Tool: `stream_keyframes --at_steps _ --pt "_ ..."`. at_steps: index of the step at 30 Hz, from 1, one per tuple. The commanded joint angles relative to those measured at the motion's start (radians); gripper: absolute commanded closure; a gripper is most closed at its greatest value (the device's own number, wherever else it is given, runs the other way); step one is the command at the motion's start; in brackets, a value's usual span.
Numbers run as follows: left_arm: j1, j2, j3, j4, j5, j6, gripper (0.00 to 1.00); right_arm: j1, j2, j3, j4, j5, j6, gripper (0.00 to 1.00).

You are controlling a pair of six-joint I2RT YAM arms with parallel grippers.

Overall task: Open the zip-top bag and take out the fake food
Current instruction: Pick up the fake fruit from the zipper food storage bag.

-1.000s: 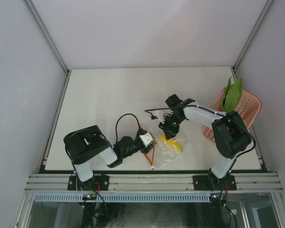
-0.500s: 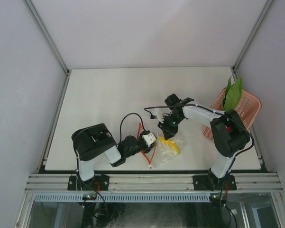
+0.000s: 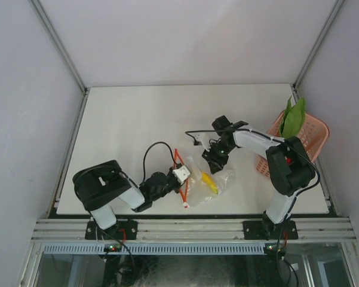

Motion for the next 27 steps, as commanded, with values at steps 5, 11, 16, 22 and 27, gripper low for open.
stream_keyframes --at_steps 5,11,16,22,27 --pt "0.001 -0.205 -0.032 -0.190 -0.074 -0.111 1.00 -0.014 0.022 0.008 0.060 0.145 0.056 0.67" --pt "0.001 -0.331 -0.006 -0.437 -0.113 -0.196 1.00 -0.019 0.015 0.004 0.069 0.159 0.064 0.71" --pt "0.001 -0.408 0.049 -0.656 -0.177 -0.264 1.00 -0.010 0.015 -0.002 0.078 0.182 0.063 0.71" --pt "0.006 -0.486 0.093 -0.799 -0.178 -0.355 1.00 0.012 0.021 -0.010 0.092 0.217 0.064 0.71" --pt "0.044 -0.516 0.137 -0.896 -0.110 -0.409 1.00 0.019 0.028 -0.011 0.100 0.233 0.068 0.71"
